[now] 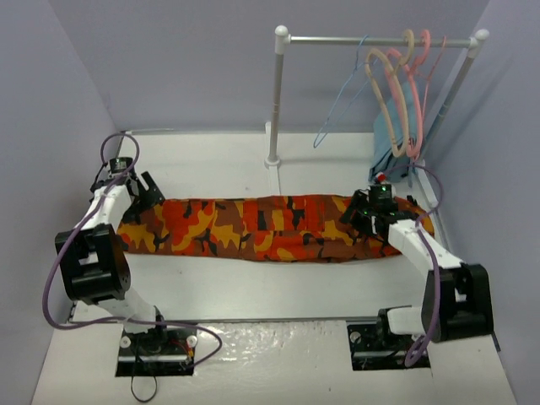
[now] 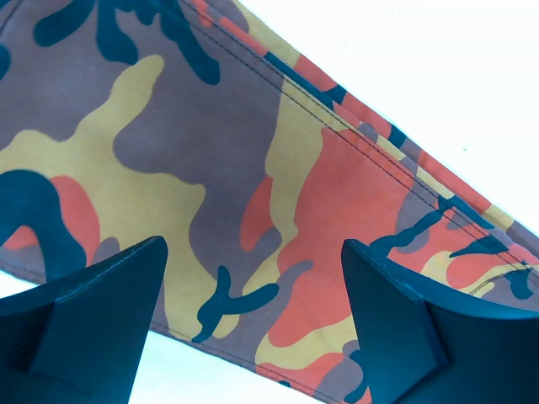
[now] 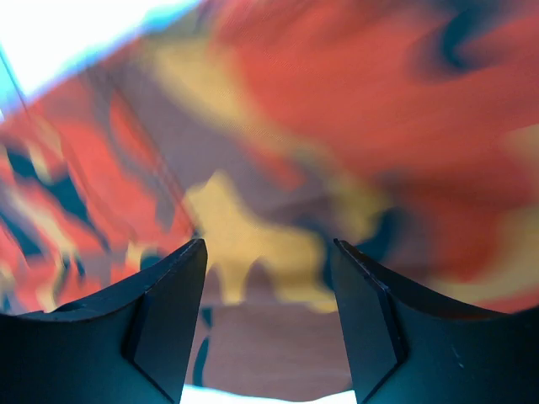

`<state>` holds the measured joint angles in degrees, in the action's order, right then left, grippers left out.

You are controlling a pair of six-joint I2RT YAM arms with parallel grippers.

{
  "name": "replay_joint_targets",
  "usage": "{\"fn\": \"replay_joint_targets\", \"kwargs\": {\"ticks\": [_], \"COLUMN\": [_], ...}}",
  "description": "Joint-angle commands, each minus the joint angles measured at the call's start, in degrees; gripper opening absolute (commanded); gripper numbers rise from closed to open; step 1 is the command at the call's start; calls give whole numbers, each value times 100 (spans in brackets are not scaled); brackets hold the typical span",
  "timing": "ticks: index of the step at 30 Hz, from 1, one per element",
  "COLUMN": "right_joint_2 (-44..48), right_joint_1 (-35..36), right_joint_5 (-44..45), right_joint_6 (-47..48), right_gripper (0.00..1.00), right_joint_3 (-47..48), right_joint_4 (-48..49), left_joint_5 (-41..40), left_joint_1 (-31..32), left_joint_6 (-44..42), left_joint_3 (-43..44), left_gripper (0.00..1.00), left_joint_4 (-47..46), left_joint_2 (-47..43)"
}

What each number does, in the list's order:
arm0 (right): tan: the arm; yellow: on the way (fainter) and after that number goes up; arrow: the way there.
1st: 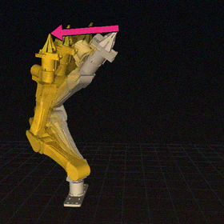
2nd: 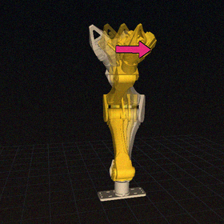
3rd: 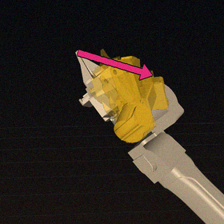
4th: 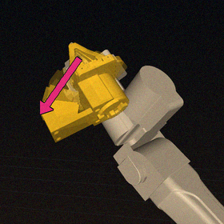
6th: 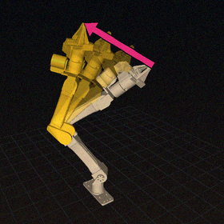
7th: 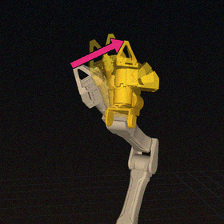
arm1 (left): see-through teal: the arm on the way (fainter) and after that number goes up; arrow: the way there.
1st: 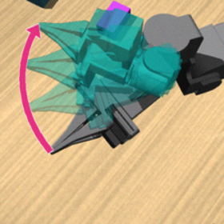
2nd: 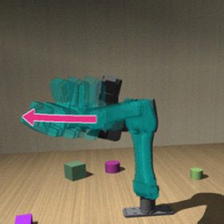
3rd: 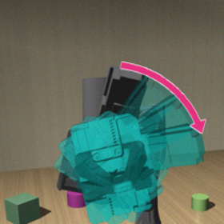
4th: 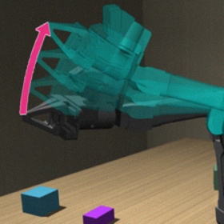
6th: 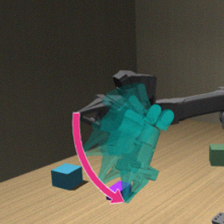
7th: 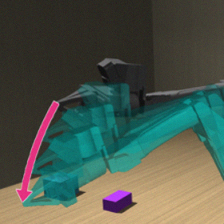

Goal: Place the trousers on the hanger
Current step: Fold the trousers

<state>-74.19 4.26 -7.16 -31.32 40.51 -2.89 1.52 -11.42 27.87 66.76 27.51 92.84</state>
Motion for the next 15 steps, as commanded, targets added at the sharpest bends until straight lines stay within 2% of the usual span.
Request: {"fn": "replay_joint_targets", "kwargs": {"ticks": [1, 6, 10, 15], "right_joint_2": [-681, -1353, -1736, -1932], "right_joint_1": [491, 250, -582, -1368], "right_joint_5": [-100, 244, 113, 498], "right_joint_6": [-51, 90, 261, 480], "right_gripper": [58, 58, 58, 58], "right_joint_3": [5, 92, 90, 223], "right_joint_4": [353, 499, 445, 79], "left_joint_5": [194, 353, 398, 428], "left_joint_1": [-194, -492, -607, -610], "left_joint_6": [-396, -488, -465, -323], "left_joint_3": [92, 279, 383, 174], "left_gripper": [82, 82, 82, 82], "left_joint_4": [-383, -497, -440, -466], "left_joint_2": [121, 679, 1021, 1069]}}
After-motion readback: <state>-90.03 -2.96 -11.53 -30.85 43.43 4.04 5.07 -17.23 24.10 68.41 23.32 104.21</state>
